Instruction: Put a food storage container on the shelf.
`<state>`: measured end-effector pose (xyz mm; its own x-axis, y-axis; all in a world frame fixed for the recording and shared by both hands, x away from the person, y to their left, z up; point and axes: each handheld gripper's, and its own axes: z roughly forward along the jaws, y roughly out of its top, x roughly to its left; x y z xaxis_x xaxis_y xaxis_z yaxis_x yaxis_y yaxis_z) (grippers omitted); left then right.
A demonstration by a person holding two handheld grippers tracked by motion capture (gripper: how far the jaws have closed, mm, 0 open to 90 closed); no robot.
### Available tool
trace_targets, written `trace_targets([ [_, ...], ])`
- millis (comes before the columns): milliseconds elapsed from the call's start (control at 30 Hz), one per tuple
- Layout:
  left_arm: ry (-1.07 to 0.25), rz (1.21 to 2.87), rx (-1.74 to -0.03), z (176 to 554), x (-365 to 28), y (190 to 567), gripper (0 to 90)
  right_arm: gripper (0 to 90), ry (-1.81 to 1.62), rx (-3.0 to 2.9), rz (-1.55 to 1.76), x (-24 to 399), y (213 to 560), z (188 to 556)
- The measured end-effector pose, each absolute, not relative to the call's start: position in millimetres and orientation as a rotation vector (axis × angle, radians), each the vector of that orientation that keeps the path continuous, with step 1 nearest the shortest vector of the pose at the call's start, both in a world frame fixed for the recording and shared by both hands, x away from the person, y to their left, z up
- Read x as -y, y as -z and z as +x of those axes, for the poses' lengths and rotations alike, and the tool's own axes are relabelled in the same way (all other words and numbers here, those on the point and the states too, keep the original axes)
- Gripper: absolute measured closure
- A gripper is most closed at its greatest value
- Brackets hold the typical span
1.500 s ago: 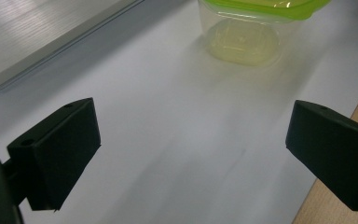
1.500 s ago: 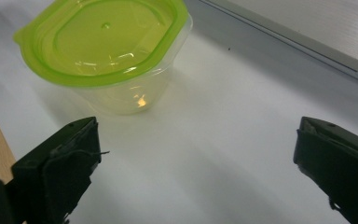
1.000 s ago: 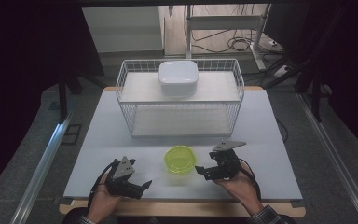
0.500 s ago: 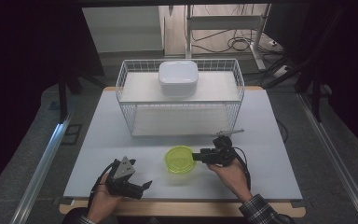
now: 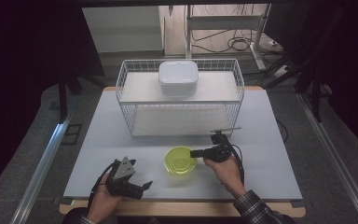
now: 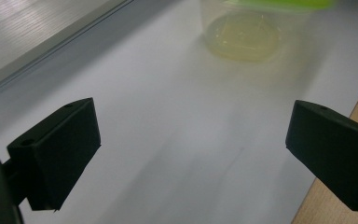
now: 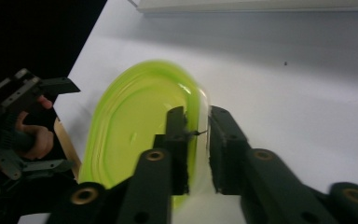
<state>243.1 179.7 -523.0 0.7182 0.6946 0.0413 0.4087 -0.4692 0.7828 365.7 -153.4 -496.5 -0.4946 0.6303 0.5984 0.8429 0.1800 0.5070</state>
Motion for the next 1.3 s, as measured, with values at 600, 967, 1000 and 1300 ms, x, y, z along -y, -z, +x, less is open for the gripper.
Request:
trace_targets([
  [600, -0.460, 2.124, -0.832, 243.2, -179.6, 522.9, 2.7, 81.7, 1.306, 2.191, -1.364, 159.6, 480.4, 361.5],
  [967, -0.461, 2.119, -0.835, 243.2, -180.4, 522.3, 2.7, 81.7, 1.386, 2.160, -1.345, 168.1, 460.3, 361.4],
  [1000, -0.461, 2.119, -0.835, 243.2, -180.3, 522.3, 2.7, 81.7, 1.392, 2.158, -1.344, 168.3, 457.7, 361.2],
  [1300, -0.461, 2.117, -0.835, 243.1, -180.5, 522.1, 2.7, 81.7, 1.460, 2.141, -1.325, 171.5, 435.3, 362.3],
])
